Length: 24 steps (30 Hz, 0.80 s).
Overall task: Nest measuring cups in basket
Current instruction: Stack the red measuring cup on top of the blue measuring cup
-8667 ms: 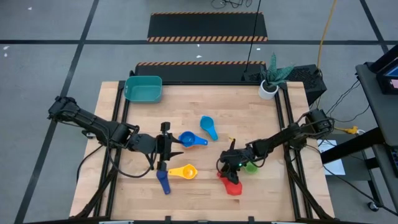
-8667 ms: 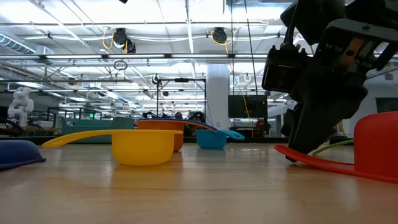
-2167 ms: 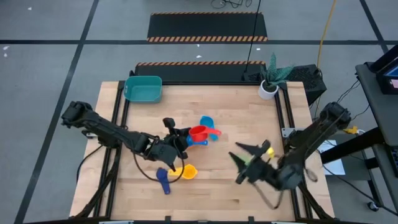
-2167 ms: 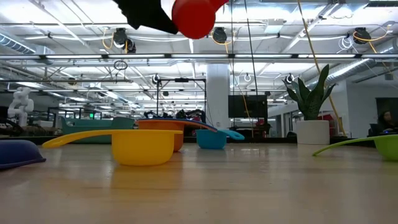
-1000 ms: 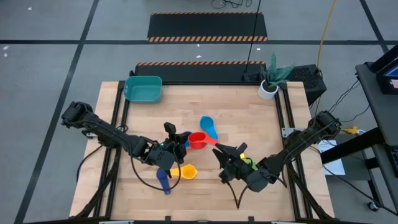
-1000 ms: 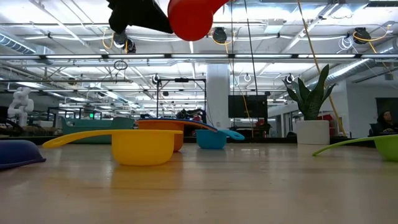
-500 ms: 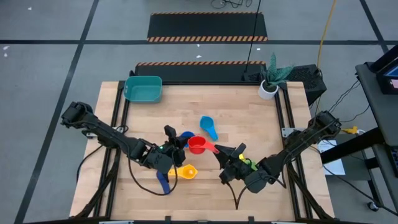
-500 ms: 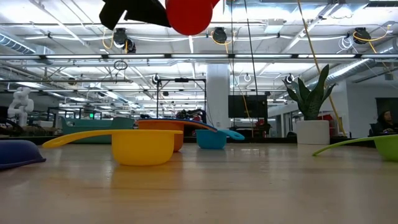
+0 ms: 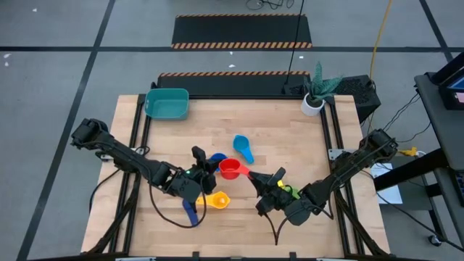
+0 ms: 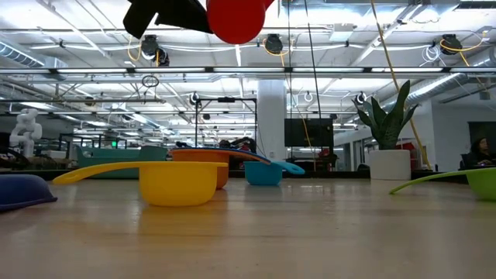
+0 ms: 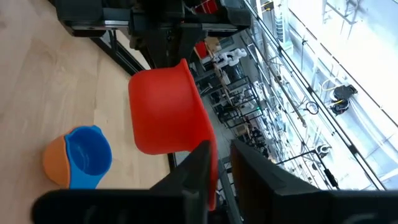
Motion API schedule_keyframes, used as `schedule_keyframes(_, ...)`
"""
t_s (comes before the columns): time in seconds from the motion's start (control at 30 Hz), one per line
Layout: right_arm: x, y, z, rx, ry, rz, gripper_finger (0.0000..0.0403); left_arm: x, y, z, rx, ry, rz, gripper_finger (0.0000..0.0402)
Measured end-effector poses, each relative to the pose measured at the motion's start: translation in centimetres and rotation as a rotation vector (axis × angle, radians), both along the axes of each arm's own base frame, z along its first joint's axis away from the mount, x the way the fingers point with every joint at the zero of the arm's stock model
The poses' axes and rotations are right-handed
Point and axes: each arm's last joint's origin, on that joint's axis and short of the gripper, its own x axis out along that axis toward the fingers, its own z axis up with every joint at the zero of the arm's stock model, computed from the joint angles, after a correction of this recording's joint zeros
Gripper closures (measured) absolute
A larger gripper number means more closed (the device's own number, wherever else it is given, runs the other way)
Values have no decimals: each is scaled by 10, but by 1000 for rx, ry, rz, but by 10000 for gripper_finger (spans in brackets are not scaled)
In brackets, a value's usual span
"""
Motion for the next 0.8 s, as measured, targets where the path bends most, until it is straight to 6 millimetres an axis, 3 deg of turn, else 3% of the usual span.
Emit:
schedule_keyframes(0.17, 0, 0, 0, 1, 0, 2, 397, -1, -2, 0, 25, 17, -18, 374)
schedule_keyframes(0.57, 0, 0, 0, 0, -1, -2, 401, -6, -3, -3, 42, 28, 33, 354)
schedule_keyframes(0.8, 0, 0, 0, 0, -1, -4, 402, -27, 11, -11, 55, 82, 193, 276)
